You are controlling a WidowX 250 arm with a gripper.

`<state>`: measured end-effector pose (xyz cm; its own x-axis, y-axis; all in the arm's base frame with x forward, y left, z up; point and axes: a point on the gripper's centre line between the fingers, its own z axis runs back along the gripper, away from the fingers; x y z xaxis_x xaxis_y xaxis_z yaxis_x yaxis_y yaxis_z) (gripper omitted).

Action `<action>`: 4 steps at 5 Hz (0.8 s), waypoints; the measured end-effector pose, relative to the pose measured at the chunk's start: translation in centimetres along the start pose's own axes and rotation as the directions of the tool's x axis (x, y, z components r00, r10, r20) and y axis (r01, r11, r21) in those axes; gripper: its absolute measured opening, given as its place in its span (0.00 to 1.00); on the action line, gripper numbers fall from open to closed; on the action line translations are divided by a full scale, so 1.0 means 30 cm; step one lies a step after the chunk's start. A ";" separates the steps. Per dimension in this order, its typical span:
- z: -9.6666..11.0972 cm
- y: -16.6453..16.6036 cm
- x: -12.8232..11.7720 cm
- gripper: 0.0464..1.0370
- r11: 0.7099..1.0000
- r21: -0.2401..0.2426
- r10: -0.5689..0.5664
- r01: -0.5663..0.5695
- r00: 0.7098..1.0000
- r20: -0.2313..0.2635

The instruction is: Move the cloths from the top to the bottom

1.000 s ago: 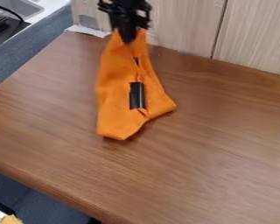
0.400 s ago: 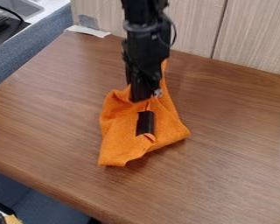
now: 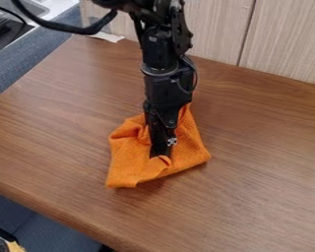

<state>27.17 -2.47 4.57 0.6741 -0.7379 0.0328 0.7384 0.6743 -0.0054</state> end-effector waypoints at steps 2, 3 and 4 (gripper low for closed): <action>-0.014 -0.018 0.002 0.04 1.000 0.010 -0.022 0.022 1.000 -0.002; -0.012 -0.022 -0.004 0.20 1.000 0.002 -0.016 0.016 1.000 -0.011; -0.003 -0.033 -0.005 0.38 1.000 -0.020 -0.017 0.017 1.000 -0.015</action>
<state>26.34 -3.04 4.49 0.6616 -0.7496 0.0177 0.7498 0.6612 -0.0251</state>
